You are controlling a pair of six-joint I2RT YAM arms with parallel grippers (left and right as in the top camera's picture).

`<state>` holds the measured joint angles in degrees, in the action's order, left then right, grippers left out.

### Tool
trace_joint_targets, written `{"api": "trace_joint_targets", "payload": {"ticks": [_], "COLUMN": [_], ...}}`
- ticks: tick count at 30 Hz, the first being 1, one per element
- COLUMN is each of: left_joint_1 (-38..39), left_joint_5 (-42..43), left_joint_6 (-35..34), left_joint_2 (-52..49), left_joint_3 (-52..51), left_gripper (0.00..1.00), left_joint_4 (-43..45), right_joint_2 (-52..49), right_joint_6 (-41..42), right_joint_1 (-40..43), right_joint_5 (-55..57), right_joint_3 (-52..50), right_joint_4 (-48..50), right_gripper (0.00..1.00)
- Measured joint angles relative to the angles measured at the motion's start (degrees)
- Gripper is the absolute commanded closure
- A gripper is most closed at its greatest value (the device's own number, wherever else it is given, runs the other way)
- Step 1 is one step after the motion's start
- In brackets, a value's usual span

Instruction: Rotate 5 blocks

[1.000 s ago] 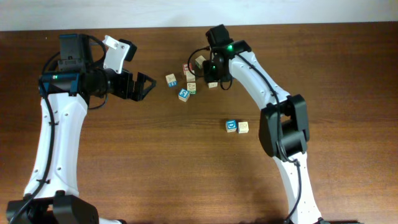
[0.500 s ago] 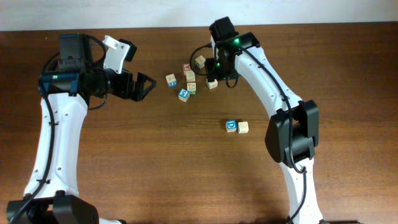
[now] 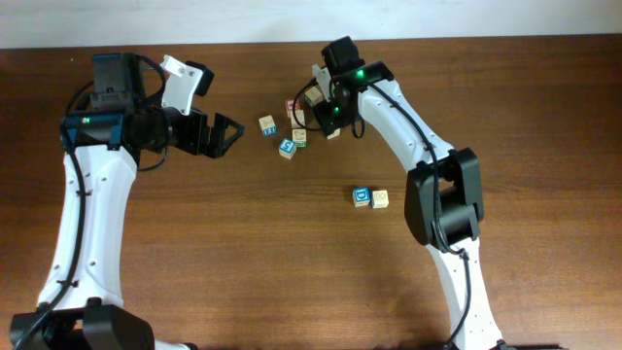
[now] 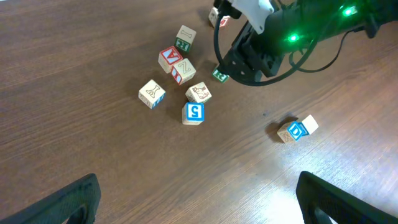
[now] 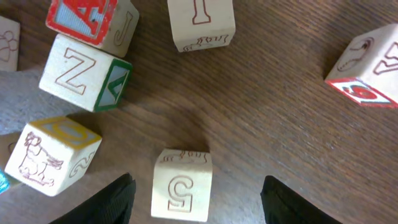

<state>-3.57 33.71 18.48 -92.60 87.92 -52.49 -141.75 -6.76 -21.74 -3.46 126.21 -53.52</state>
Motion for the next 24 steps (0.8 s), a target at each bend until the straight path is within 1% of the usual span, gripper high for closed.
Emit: {"api": "trace_joint_targets", "payload": {"ticks": [2, 4, 12, 19, 20, 23, 24], "left_joint_1": [0.0, 0.0, 0.0, 0.0, 0.0, 0.0, 0.0], "left_joint_5": [0.0, 0.02, 0.0, 0.02, 0.02, 0.0, 0.0], "left_joint_6": [0.0, 0.0, 0.0, 0.0, 0.0, 0.0, 0.0], "left_joint_2": [0.0, 0.0, 0.0, 0.0, 0.0, 0.0, 0.0], "left_joint_3": [0.0, 0.0, 0.0, 0.0, 0.0, 0.0, 0.0], "left_gripper": [0.01, 0.01, 0.01, 0.01, 0.01, 0.01, 0.01], "left_joint_4": [-0.02, 0.0, -0.02, -0.02, 0.0, 0.0, 0.0], "right_joint_2": [-0.57, -1.07, -1.77, -1.81, -1.81, -1.81, -1.81], "right_joint_6": [-0.22, -0.42, 1.46, 5.11, 5.49, 6.58, 6.73], "right_joint_1": [0.0, 0.0, 0.0, 0.0, 0.0, 0.0, 0.0], "right_joint_5": [-0.02, 0.0, 0.0, 0.07, 0.09, 0.44, 0.5], "right_joint_3": [0.0, 0.0, 0.0, 0.0, 0.0, 0.0, 0.0], "right_joint_4": [0.42, 0.9, 2.19, 1.07, 1.05, 0.92, 0.68], "right_gripper": [0.48, 0.53, 0.55, 0.56, 0.56, 0.65, 0.66]}}
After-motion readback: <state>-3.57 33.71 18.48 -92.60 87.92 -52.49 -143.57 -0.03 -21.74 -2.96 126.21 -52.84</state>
